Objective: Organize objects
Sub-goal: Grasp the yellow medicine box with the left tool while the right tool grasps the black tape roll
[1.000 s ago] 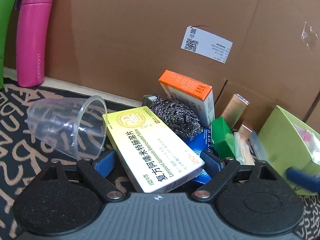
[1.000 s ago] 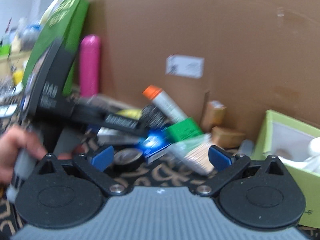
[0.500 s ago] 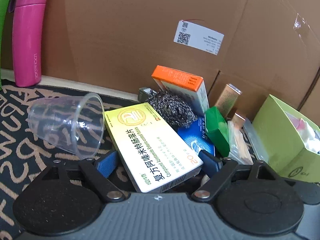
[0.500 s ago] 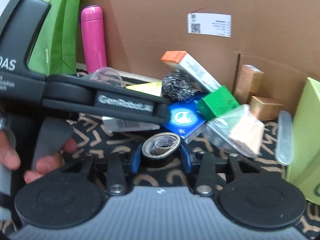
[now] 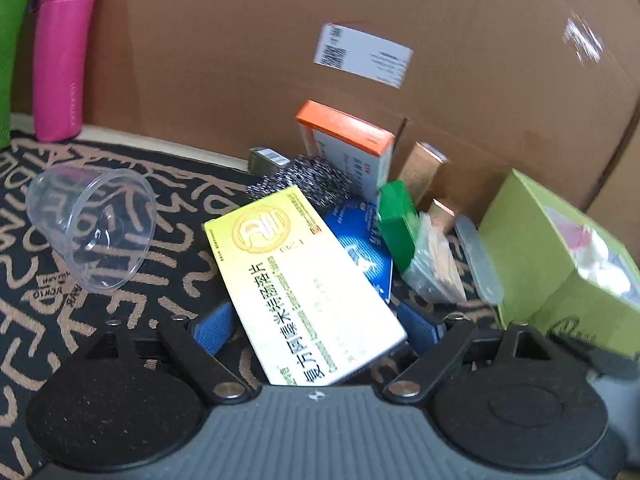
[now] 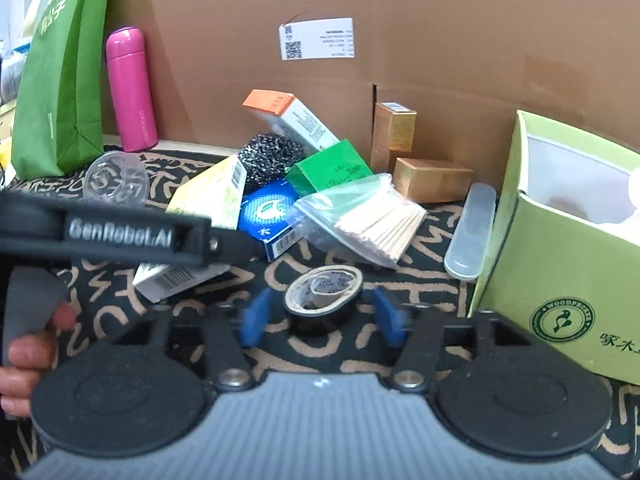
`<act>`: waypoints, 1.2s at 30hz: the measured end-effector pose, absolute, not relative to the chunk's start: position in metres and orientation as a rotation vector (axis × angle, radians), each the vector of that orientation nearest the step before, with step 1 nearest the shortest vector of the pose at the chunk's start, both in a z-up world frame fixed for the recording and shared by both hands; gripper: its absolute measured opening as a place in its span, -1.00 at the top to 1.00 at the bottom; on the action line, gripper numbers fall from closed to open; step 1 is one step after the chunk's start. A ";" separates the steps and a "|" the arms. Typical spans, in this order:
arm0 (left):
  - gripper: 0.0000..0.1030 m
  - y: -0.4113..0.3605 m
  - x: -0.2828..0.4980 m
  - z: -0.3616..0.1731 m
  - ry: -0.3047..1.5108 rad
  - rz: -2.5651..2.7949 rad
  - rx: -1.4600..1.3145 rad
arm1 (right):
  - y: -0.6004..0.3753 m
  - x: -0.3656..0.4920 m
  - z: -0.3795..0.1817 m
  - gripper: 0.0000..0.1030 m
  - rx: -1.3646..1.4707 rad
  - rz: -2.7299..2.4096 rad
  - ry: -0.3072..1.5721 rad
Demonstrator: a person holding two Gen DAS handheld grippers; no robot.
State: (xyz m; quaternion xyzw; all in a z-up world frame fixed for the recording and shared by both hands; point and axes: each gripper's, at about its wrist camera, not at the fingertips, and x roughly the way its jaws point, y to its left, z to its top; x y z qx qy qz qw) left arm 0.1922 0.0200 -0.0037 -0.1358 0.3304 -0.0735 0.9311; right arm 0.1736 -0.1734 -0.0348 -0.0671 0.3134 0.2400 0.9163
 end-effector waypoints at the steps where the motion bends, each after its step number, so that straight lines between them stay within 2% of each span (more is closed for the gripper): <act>1: -0.78 0.023 0.193 -0.004 0.673 -0.147 -0.306 | -0.171 0.173 -0.035 -0.29 -0.153 0.496 0.644; 6: -0.92 0.026 0.198 -0.004 0.646 -0.108 -0.389 | -0.169 0.174 -0.035 -0.37 -0.144 0.502 0.642; 12: -0.92 0.012 0.216 -0.009 0.622 -0.062 -0.175 | -0.173 0.176 -0.034 -0.39 -0.105 0.484 0.647; 14: -0.65 0.012 0.210 -0.008 0.606 -0.092 -0.165 | -0.174 0.177 -0.034 -0.38 -0.101 0.482 0.647; 16: -0.58 0.015 0.207 -0.006 0.620 -0.136 -0.181 | -0.174 0.178 -0.034 -0.25 -0.104 0.481 0.647; 20: -0.60 0.017 0.203 -0.008 0.611 -0.131 -0.184 | -0.172 0.180 -0.034 -0.12 -0.113 0.476 0.648; 22: -0.57 0.016 0.202 -0.009 0.608 -0.130 -0.175 | -0.173 0.181 -0.033 0.09 -0.107 0.474 0.651; 24: -0.50 0.014 0.198 -0.008 0.606 -0.131 -0.155 | -0.174 0.181 -0.033 0.20 -0.112 0.468 0.648; 29: -0.44 0.007 0.187 -0.001 0.560 -0.153 -0.115 | -0.175 0.178 -0.029 0.21 -0.109 0.478 0.630; 36: -0.44 0.004 0.166 0.024 0.435 -0.179 -0.127 | -0.186 0.165 -0.007 0.21 -0.084 0.459 0.478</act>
